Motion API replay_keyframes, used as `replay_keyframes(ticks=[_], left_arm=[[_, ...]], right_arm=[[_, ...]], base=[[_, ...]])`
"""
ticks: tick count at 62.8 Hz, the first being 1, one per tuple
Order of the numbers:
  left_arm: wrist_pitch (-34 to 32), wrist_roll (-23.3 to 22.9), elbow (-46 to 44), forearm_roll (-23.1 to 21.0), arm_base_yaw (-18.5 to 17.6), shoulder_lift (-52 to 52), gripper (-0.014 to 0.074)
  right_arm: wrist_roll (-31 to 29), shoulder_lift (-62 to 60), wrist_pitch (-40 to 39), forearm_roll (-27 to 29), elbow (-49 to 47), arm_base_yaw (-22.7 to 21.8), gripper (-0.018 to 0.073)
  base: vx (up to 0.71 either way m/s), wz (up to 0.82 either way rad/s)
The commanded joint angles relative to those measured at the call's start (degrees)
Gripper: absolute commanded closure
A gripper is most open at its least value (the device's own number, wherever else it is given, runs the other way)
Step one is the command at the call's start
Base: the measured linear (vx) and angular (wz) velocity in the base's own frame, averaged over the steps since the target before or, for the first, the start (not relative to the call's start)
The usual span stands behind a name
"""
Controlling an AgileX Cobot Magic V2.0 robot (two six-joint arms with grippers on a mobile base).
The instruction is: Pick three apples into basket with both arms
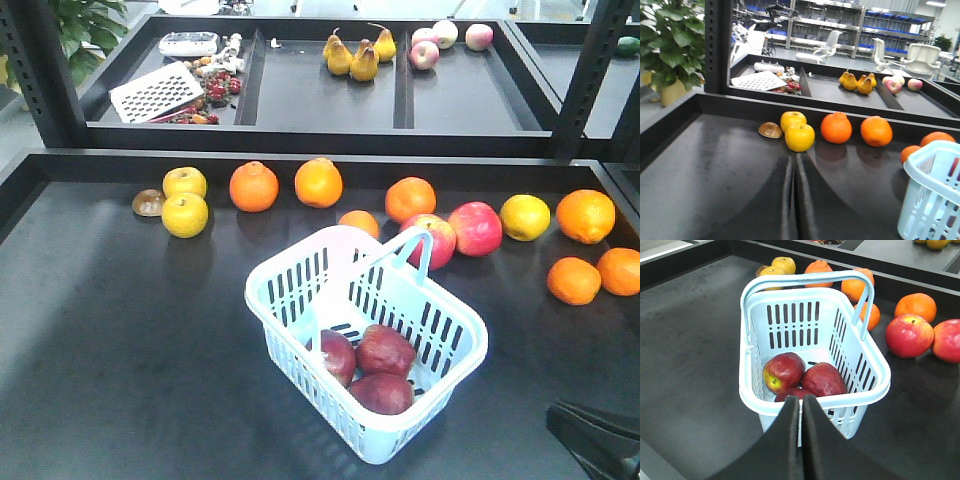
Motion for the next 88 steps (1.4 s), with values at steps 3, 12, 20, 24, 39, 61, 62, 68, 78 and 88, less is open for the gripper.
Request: replay_keyframes(ticks=[3, 12, 20, 24, 39, 61, 62, 68, 78, 88], left_arm=[[-3.33, 0.12, 0.57, 0.52, 0.13, -0.98, 0.0603], [-3.33, 0.12, 0.57, 0.85, 0.13, -0.98, 0.0603], [-3.33, 0.12, 0.57, 0.78, 0.13, -0.98, 0.0603], [-3.33, 0.12, 0.57, 0.78, 0.13, -0.98, 0.0603], [-3.34, 0.12, 0.52, 0.78, 0.13, -0.98, 0.0603], [-3.34, 0.12, 0.52, 0.78, 0.13, -0.98, 0.0603], [-3.34, 0.12, 0.52, 0.78, 0.13, -0.98, 0.0603], [-3.34, 0.12, 0.52, 0.78, 0.13, -0.98, 0.0603], [-3.34, 0.12, 0.52, 0.78, 0.13, -0.98, 0.0603], [-3.34, 0.12, 0.52, 0.78, 0.13, -0.98, 0.0603]], right_arm=[[-0.01, 0.32, -3.2, 0.87, -1.66, -0.13, 0.0564], [-0.01, 0.32, -3.2, 0.87, -1.66, -0.13, 0.0564], [-0.01, 0.32, -3.14, 0.87, -1.66, -0.13, 0.0564], [-0.01, 0.32, -3.14, 0.87, -1.66, -0.13, 0.0564], [-0.01, 0.32, -3.14, 0.87, -1.66, -0.13, 0.0564], [-0.01, 0.32, -3.14, 0.87, -1.66, -0.13, 0.0564], [-0.01, 0.32, -3.14, 0.87, -1.66, -0.13, 0.0564], [-0.01, 0.32, -3.14, 0.87, -1.66, -0.13, 0.0564], [-0.01, 0.32, -3.13, 0.87, -1.65, -0.13, 0.0564], [0.79, -0.3, -3.2, -5.94, -1.65, -0.13, 0.0564]], base=[[0.0, 0.0], [0.0, 0.0], [0.0, 0.0], [0.0, 0.0], [0.0, 0.0], [0.0, 0.0], [0.0, 0.0], [0.0, 0.0], [0.0, 0.0], [0.0, 0.0]])
